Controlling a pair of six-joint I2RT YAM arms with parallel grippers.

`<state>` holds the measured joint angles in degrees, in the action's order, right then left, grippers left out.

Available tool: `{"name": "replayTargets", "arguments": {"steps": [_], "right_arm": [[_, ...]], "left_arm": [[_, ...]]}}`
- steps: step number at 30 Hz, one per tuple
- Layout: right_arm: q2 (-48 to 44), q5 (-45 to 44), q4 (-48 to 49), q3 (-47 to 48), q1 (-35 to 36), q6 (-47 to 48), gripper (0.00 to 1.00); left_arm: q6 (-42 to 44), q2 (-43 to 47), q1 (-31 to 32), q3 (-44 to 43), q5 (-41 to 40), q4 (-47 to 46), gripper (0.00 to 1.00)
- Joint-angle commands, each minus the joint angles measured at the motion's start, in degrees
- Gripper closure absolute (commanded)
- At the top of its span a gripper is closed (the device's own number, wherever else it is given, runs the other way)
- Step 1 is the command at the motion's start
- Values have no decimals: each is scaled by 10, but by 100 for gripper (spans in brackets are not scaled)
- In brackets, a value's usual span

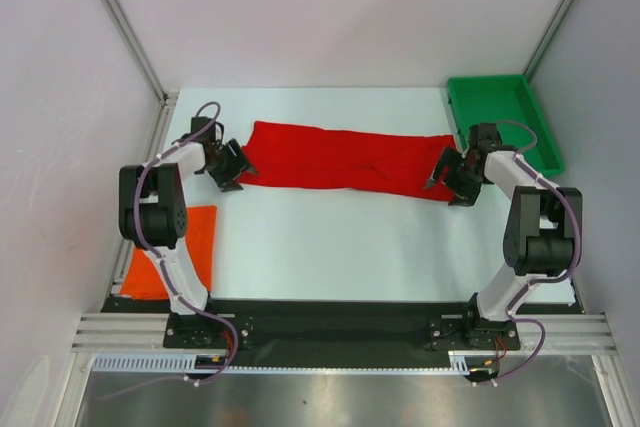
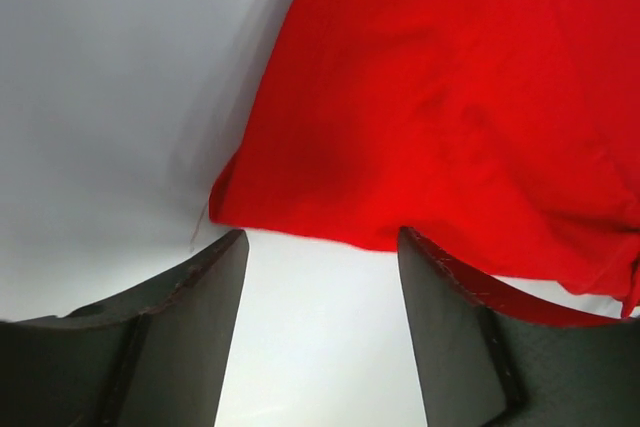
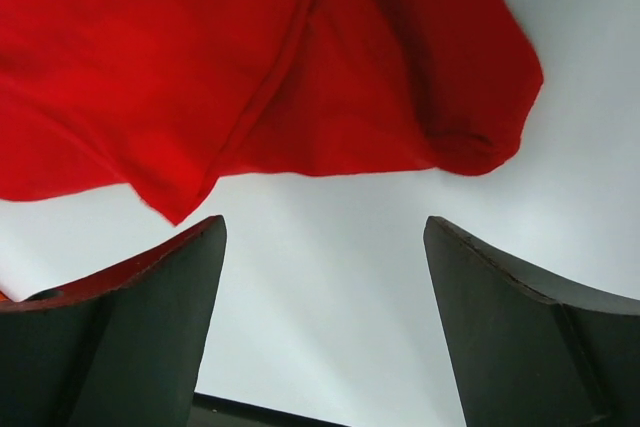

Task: Fold and stack the t-shirts
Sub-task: Fold the tshirt

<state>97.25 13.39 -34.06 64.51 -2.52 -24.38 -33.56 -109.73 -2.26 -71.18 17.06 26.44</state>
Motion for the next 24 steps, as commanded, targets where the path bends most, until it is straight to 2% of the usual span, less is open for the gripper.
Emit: {"name": "replayTargets", "arguments": {"steps": [1,3,9,10,13,15,16,18,22,23,24], "right_arm": [[13,-15,21,0,-5,-7,15],[14,-21,20,-1,-7,-13,15],[34,-47,23,6,-12,-27,17],[43,-57,23,8,-12,-30,18],[52,-80,26,13,-12,-43,22],[53,-93,29,11,-12,-53,26],[52,-105,31,11,-12,-56,30],[53,-114,39,8,-12,-59,34],[60,-124,48,10,-12,-54,48],[66,-123,47,11,-12,-50,57],[69,-122,39,14,-12,-47,61]], "left_arm": [[3,-38,2,-22,-40,10,32],[9,-49,2,-33,-49,12,34],[21,-67,2,-53,-53,23,56],[23,-71,2,-53,-55,23,64],[30,-76,2,-58,-59,28,78],[36,-76,2,-63,-62,33,83],[40,-76,2,-64,-67,34,92],[42,-76,2,-67,-71,37,100],[50,-76,2,-70,-79,41,100],[52,-75,2,-70,-84,41,100],[52,-74,2,-71,-85,42,100]]}}
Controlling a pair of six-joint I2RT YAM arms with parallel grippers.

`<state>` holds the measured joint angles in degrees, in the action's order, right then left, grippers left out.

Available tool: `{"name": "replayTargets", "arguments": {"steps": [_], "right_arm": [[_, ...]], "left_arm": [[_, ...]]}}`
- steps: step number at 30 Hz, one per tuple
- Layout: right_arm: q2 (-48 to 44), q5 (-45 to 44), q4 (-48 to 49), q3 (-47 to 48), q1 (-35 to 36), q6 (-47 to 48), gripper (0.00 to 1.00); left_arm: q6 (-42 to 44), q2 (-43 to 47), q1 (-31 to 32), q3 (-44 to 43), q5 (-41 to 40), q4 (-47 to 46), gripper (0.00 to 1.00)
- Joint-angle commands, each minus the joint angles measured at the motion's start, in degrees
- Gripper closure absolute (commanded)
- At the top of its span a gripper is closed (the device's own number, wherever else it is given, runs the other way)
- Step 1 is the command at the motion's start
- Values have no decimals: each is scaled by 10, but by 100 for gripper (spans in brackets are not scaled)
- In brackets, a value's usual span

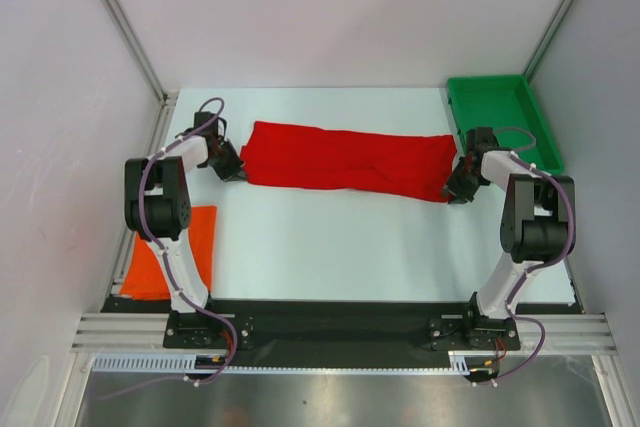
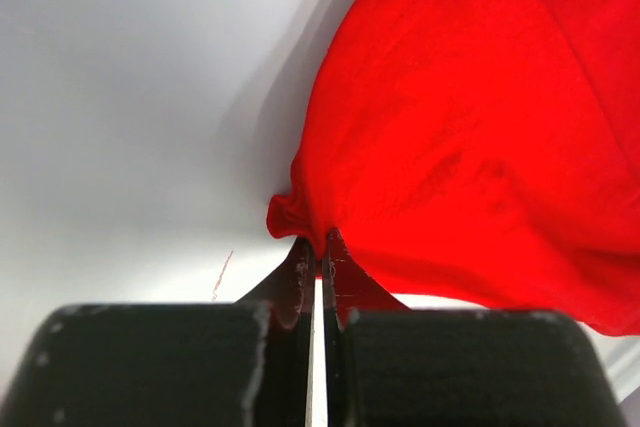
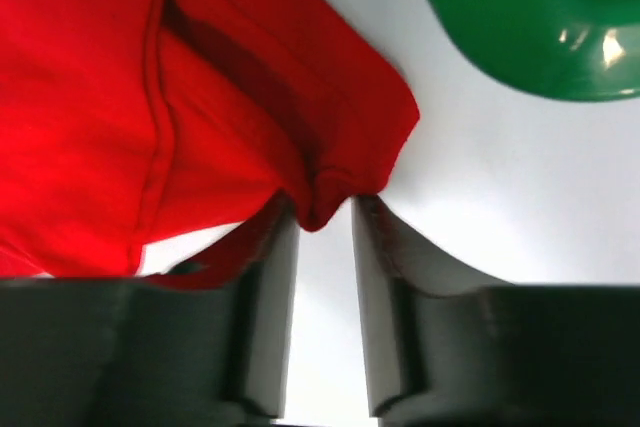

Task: Fold and stack the t-shirts
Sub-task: Fold the tshirt

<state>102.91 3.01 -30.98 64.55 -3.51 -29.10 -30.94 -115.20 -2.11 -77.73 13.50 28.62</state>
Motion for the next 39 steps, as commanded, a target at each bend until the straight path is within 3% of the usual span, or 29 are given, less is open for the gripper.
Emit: {"name": "replayTargets", "arguments": {"steps": [1,3,4,9,19,21,22,25,28,31,36,39], "right_arm": [[13,-19,6,15,-2,3,71],[12,-45,-14,14,-2,11,86],[11,-55,-22,14,-2,14,100],[-4,-137,-85,11,-3,35,100],[-39,-144,-109,-4,-3,50,100],[-35,-117,-112,0,-2,55,90],[-34,-109,-118,12,0,59,72],[-61,-90,-152,36,18,59,52],[-110,-83,-182,75,67,56,39],[-135,-82,-174,100,125,71,36],[-91,1,-58,118,188,69,38],[-29,10,-23,146,216,64,59]], "left_arm": [[27,-20,0,-6,-52,21,100],[29,-18,0,-8,-65,28,100],[31,-17,0,-9,-70,32,100],[42,3,-2,-1,-95,42,100],[26,66,-2,72,-108,49,100],[24,70,-2,75,-100,53,99],[22,73,-2,76,-95,56,88],[22,96,-1,76,-78,57,61],[25,134,0,80,-73,59,55],[40,171,1,86,-60,63,54],[79,184,32,56,-30,56,56],[96,128,70,8,33,42,59]]}}
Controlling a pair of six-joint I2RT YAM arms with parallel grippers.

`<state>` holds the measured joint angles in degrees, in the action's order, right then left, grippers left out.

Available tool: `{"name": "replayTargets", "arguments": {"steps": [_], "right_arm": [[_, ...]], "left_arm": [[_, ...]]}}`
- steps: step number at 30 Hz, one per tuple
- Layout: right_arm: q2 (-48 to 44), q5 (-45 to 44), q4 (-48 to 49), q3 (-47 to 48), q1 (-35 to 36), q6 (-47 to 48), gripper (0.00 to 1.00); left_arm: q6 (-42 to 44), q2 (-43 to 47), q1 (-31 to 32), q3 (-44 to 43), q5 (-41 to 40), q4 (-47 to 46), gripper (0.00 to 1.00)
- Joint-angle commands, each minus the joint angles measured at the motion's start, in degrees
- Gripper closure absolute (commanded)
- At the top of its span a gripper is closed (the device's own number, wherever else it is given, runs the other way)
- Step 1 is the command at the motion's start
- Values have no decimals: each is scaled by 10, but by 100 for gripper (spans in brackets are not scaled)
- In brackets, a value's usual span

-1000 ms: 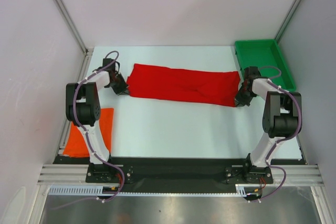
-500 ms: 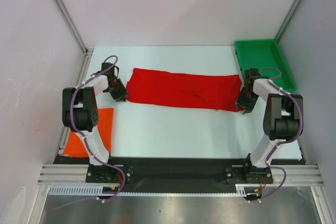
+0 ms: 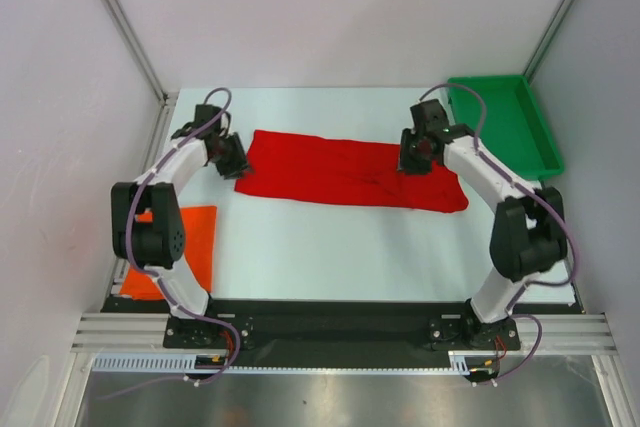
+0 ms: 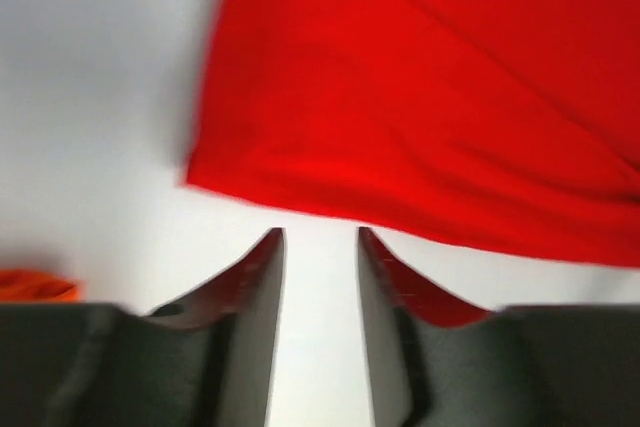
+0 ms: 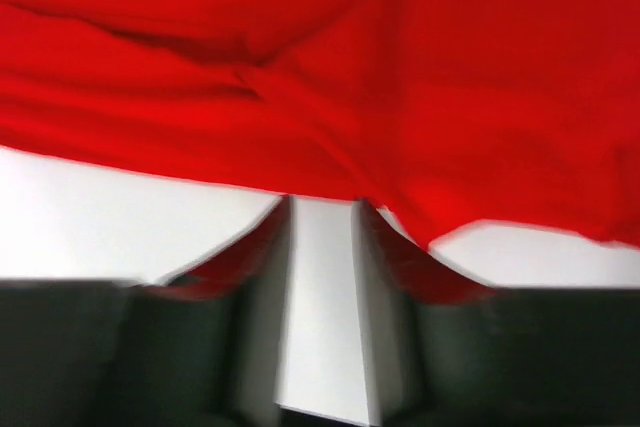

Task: Fold and stack the t-shirts
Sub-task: Fold the tshirt

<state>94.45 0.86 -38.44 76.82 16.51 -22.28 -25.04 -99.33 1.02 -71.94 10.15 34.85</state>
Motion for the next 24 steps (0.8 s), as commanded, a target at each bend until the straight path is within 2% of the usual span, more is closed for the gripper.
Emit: {"name": "replayTargets", "arguments": {"steps": [1,3,4,6,15,24], "right_arm": [[85,34,58,32,21,-5,71],[107,35,78,44,32,-8,83],[116,39,86,48,35,-10,93],[145,42,97,60,46,-14,100],[204,29,108,88,77,-29,100],[216,14,127,75,81,-35,100]], "left_arm": [[39,-51,61,-66,101,-20,65],[33,-106,95,-105,120,-19,70],[33,-119,106,-117,127,-20,71],[32,-148,128,-142,131,-21,71],[38,-206,141,-149,109,-22,72],[44,-208,141,-136,97,-10,71]]}}
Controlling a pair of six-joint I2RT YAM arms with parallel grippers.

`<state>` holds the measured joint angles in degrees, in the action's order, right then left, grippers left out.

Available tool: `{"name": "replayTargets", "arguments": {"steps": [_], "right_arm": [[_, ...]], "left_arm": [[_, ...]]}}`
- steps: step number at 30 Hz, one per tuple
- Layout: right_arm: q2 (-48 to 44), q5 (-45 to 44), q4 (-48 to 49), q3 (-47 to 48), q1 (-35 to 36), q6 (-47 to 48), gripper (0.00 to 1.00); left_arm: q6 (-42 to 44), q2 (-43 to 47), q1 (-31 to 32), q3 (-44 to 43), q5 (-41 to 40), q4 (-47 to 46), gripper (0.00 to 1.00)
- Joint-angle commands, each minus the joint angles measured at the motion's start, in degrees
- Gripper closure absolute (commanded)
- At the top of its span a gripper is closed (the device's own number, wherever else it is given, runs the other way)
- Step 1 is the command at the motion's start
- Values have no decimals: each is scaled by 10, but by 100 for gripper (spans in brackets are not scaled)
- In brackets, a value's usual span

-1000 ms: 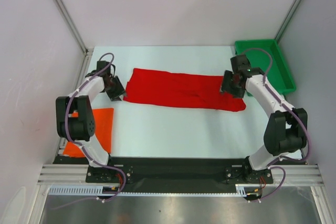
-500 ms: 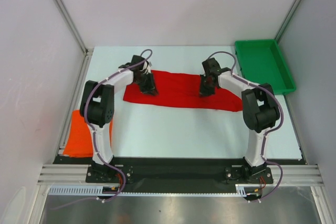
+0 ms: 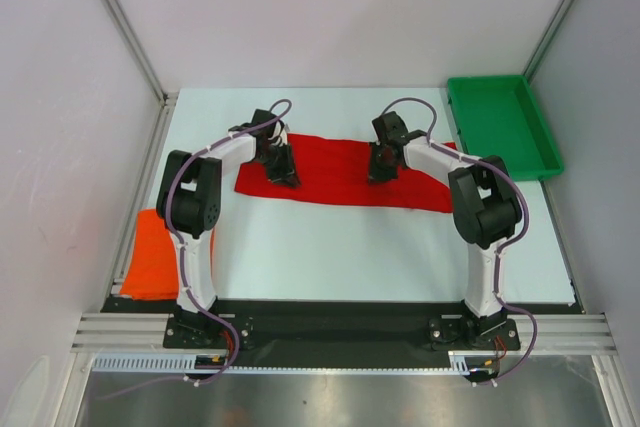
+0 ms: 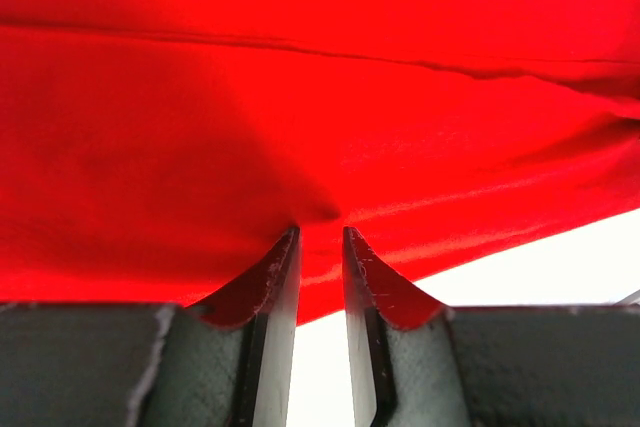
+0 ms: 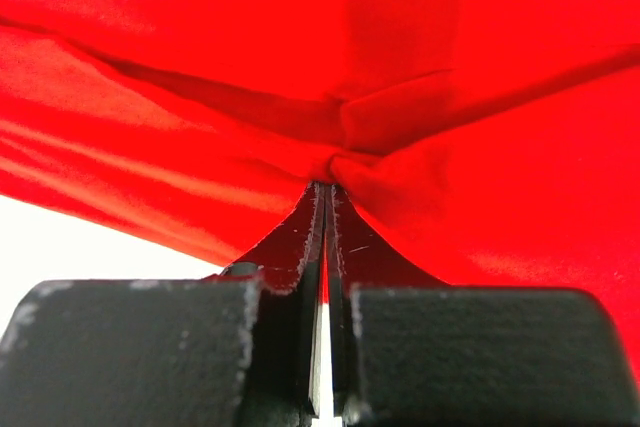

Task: Fold and stack the t-shirts
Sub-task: Fold the tshirt

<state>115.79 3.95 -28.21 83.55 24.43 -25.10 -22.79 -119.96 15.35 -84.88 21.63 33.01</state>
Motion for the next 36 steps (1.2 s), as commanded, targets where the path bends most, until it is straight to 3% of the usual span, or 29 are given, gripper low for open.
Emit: {"name": "replayTargets", "arguments": {"steps": [1,15,21,26,28,33,36], "right_arm": [[5,-23,35,7,1,-6,100],[40,-39,79,33,-3,-37,100],[38,-93,75,42,-7,-50,100],[5,-9,26,50,-20,-30,100],[-33,38,5,40,-26,-23,88],[-108,93,-58,27,-63,-8,56],[-156,106,-69,-2,-104,-8,48]], "left_arm": [[20,-2,-2,-5,-20,10,71],[20,10,-2,21,-30,11,71],[16,12,-2,30,-27,12,71],[30,25,-1,31,-4,9,71],[34,35,1,26,19,5,71],[-25,75,30,28,90,-89,55],[-96,55,69,2,112,-145,51]]}}
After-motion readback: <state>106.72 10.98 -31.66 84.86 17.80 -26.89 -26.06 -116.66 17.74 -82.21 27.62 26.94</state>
